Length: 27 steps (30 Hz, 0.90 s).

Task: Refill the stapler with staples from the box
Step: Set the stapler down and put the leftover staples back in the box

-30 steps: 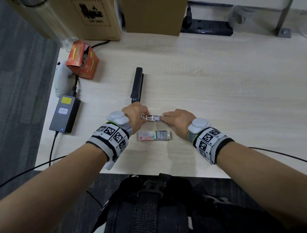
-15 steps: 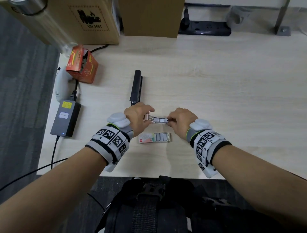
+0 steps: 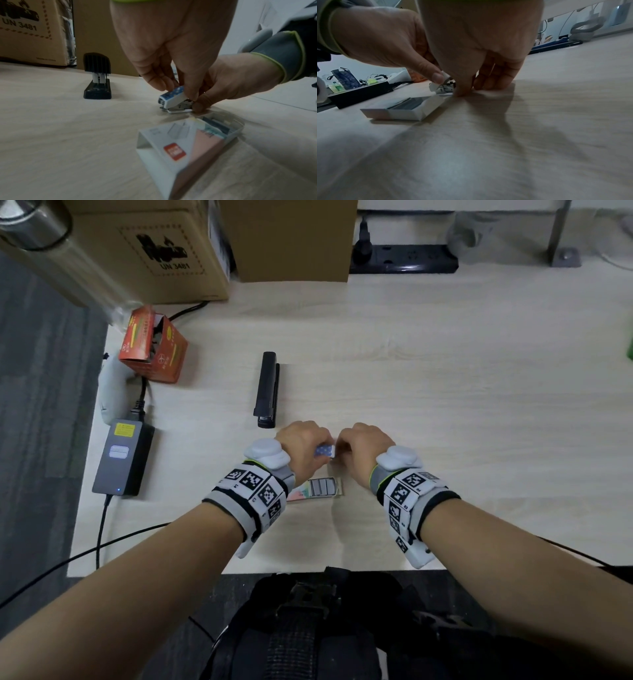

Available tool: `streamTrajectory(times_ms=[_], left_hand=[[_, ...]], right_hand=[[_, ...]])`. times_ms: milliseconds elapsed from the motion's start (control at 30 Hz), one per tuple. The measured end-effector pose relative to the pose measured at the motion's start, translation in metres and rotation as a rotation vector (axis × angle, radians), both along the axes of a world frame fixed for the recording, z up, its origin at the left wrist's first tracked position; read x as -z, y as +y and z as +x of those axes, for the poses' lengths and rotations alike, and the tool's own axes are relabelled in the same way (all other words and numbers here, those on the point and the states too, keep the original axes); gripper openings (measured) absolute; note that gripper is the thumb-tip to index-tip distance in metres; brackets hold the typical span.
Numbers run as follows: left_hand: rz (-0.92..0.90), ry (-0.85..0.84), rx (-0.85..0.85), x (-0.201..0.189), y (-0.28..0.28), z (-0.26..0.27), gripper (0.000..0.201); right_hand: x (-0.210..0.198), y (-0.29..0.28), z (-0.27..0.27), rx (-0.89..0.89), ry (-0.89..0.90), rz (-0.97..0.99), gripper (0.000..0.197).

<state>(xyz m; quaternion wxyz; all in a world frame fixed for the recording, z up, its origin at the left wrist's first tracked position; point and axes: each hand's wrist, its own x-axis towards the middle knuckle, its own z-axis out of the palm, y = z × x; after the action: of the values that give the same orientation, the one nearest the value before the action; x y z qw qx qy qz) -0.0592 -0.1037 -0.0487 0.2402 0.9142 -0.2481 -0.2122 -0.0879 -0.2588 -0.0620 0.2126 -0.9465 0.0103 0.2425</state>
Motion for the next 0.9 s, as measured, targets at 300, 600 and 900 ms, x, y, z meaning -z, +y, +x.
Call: streamTrajectory(times_ms=[300,600,900], left_hand=[[0.062,-0.004,0.031,0.003,-0.006,0.001,0.018],[0.210,0.015,0.129,0.003,-0.012,0.008,0.022],[0.237,-0.023,0.235,-0.020,-0.015,0.026,0.022]], right_hand=[[-0.004,-0.007,0.004,-0.018,0.066,-0.012,0.016],[-0.020,-0.011,0.004,0.003,0.152,-0.017,0.012],[-0.013,-0.012,0.004,0.019,0.153,-0.024,0.011]])
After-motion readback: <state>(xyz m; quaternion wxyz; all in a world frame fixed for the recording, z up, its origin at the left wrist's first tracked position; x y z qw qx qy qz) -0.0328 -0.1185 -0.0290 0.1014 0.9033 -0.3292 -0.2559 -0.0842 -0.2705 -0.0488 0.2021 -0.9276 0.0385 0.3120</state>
